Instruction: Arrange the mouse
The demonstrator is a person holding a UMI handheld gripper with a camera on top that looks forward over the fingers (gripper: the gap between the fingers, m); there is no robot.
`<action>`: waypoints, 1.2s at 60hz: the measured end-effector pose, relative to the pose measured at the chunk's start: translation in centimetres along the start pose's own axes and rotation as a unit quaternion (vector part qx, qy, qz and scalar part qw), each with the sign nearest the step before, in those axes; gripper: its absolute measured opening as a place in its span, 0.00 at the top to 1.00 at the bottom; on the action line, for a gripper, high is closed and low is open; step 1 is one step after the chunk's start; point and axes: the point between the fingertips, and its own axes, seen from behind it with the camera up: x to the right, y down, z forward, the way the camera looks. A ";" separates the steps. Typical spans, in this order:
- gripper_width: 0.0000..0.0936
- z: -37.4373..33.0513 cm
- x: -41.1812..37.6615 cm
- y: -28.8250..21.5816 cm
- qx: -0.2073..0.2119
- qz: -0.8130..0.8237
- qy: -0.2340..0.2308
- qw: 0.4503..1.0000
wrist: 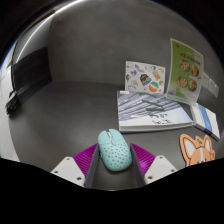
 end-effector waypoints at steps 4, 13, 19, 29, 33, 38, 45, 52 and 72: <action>0.37 0.0 -0.1 0.2 0.008 -0.003 0.017 1.000; 0.53 -1.0 -0.9 0.5 0.003 0.004 0.045 0.999; 0.53 -2.8 -3.6 0.4 0.014 0.009 0.030 0.999; 0.53 -11.2 -4.2 -6.7 0.120 0.014 0.025 0.992; 0.54 -15.5 -0.7 -10.1 0.164 0.011 0.050 0.985; 0.54 -20.2 6.8 -13.1 0.201 0.022 0.102 0.974; 0.54 -22.0 18.6 -10.8 0.189 0.053 0.190 0.962; 0.54 -18.0 26.9 -2.6 0.115 0.107 0.223 0.962; 0.53 -9.3 30.2 6.9 0.017 0.128 0.203 0.971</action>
